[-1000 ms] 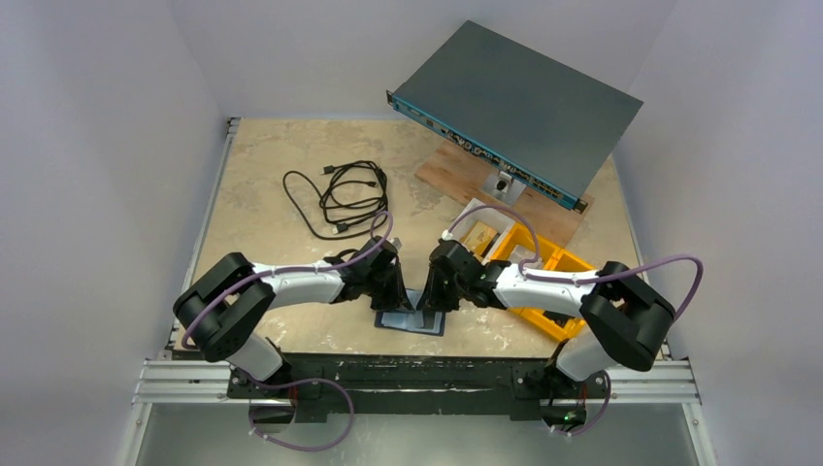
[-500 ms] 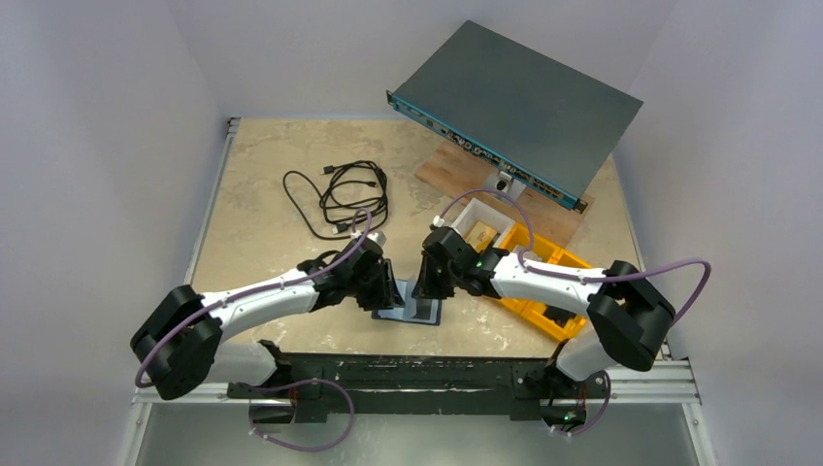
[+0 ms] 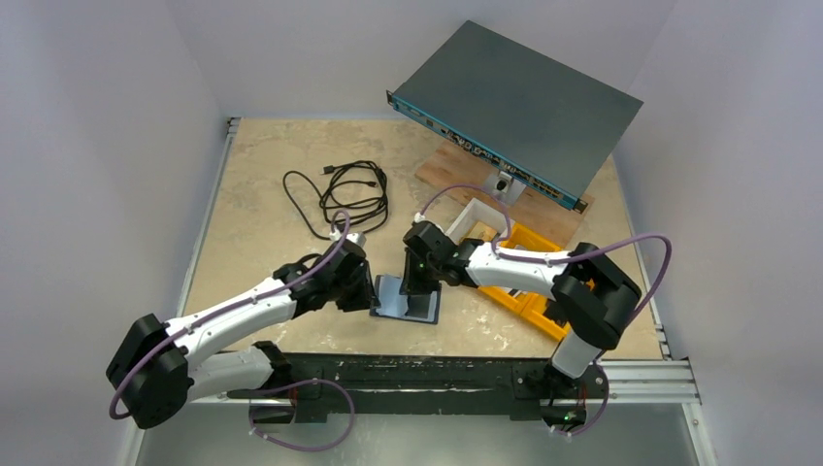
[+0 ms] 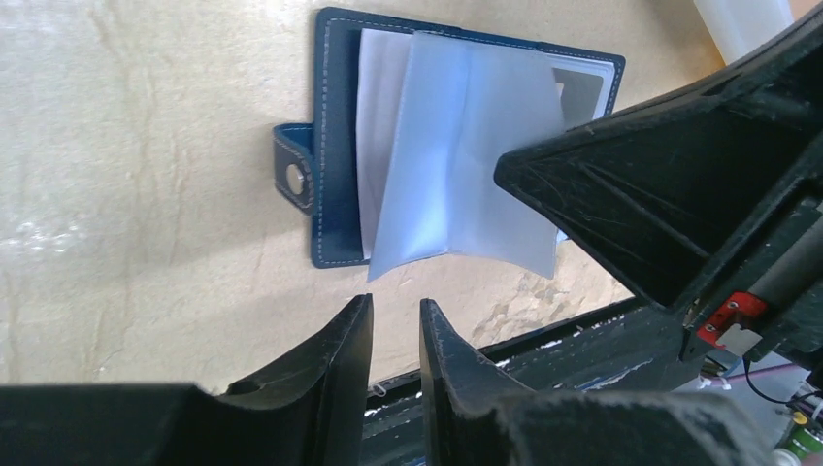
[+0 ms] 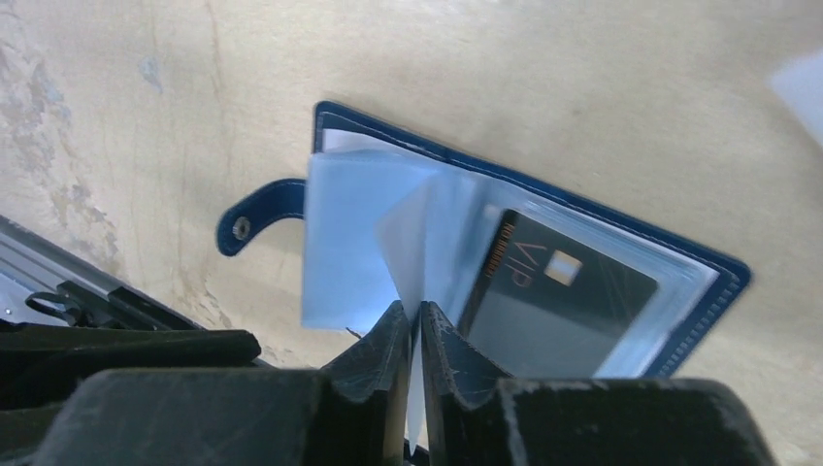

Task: Take the credit cards out of the card holder
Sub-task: Remove the credit card from the card holder.

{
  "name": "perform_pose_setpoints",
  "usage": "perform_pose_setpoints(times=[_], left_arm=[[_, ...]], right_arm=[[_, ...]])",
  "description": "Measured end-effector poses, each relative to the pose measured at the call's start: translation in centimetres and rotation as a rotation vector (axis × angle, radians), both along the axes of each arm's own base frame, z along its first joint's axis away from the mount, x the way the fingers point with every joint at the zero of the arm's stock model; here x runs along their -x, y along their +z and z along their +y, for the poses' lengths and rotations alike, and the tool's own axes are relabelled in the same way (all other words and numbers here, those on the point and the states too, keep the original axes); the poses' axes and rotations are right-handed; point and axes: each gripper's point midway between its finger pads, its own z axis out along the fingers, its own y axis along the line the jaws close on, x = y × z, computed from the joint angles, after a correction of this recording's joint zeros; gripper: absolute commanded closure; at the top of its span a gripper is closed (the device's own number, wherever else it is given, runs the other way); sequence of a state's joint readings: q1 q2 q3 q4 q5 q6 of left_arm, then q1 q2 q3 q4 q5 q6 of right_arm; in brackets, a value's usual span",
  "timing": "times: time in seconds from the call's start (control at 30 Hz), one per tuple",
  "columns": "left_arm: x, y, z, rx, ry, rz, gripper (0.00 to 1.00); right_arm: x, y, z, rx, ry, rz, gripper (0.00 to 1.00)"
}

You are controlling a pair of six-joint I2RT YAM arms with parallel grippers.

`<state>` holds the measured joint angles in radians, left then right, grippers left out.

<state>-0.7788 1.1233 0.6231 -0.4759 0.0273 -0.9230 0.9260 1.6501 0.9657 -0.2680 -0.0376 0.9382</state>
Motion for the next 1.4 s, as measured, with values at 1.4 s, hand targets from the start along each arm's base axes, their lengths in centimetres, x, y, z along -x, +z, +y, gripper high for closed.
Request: perform_pose_setpoints(times=[1.4], left_arm=[[-1.0,2.9,-0.8,0.021,-0.061,-0.018,0.71]], right_arm=[[-0.5,7.4,2.7,-0.126,0.004,-0.159,0.64]])
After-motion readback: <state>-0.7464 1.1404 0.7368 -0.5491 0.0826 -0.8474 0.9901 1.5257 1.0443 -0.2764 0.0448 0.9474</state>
